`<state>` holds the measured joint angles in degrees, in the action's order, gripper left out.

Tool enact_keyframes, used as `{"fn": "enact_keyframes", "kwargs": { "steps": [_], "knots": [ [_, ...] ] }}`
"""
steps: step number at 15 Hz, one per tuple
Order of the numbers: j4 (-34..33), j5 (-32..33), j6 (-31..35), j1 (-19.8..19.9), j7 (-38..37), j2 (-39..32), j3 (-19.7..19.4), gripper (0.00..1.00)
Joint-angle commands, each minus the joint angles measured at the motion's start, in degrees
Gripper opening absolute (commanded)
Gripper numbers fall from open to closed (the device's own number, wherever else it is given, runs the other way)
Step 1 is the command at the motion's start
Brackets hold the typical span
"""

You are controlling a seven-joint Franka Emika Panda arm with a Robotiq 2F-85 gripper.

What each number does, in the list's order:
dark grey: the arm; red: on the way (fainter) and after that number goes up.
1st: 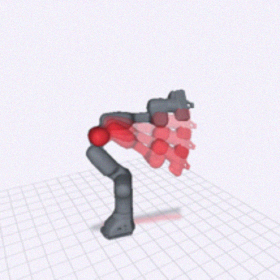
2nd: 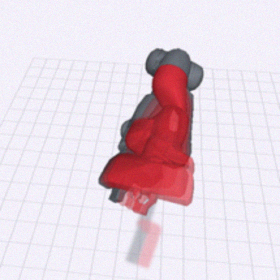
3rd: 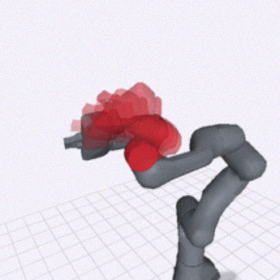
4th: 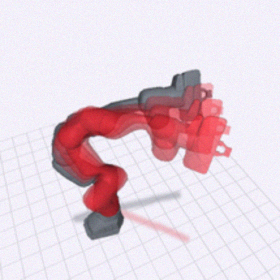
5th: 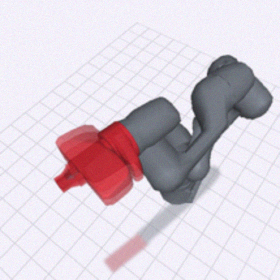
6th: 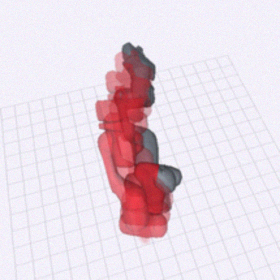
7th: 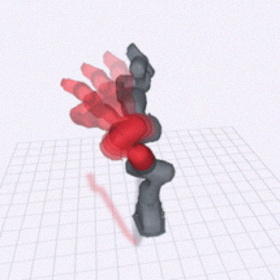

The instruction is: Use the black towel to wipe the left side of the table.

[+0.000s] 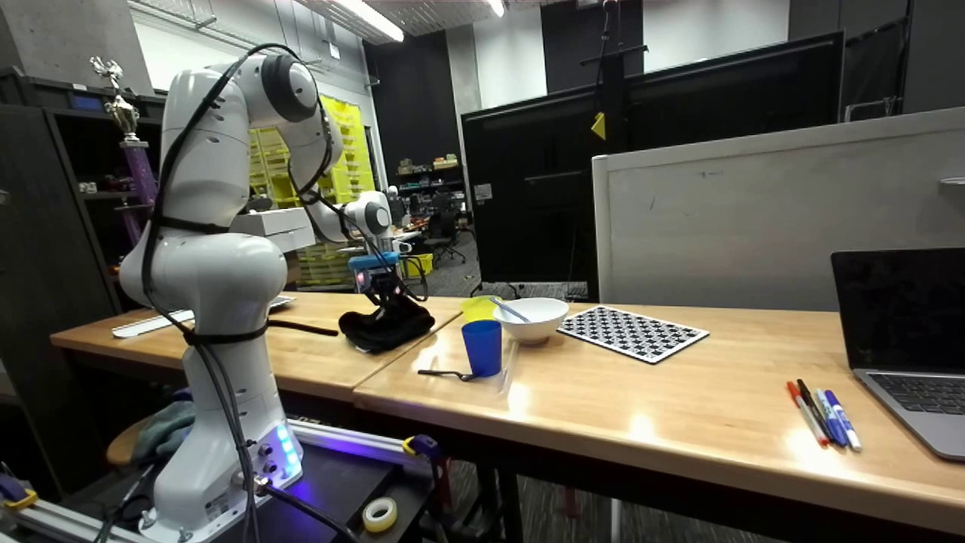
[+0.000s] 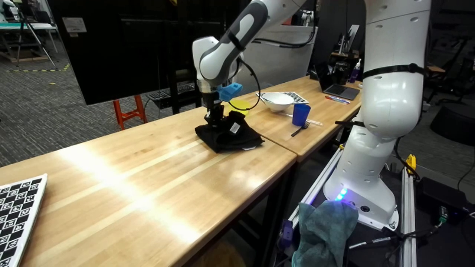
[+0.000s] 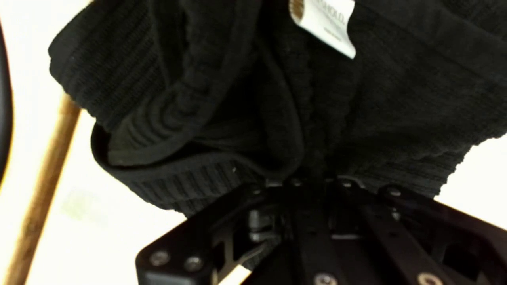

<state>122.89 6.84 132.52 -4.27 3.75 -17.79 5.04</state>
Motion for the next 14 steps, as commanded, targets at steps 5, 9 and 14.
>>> {"fn": "enact_keyframes", "kwargs": {
  "steps": [5,9,14],
  "knots": [
    [-9.8,-3.0,-9.8,-4.0,-2.0,-5.8,2.8,0.03],
    [-13.4,-3.4,-13.1,-5.5,-2.9,-8.1,3.7,0.03],
    [-17.6,-3.1,-16.6,-7.3,-3.6,-10.4,4.7,0.03]
  ]
}}
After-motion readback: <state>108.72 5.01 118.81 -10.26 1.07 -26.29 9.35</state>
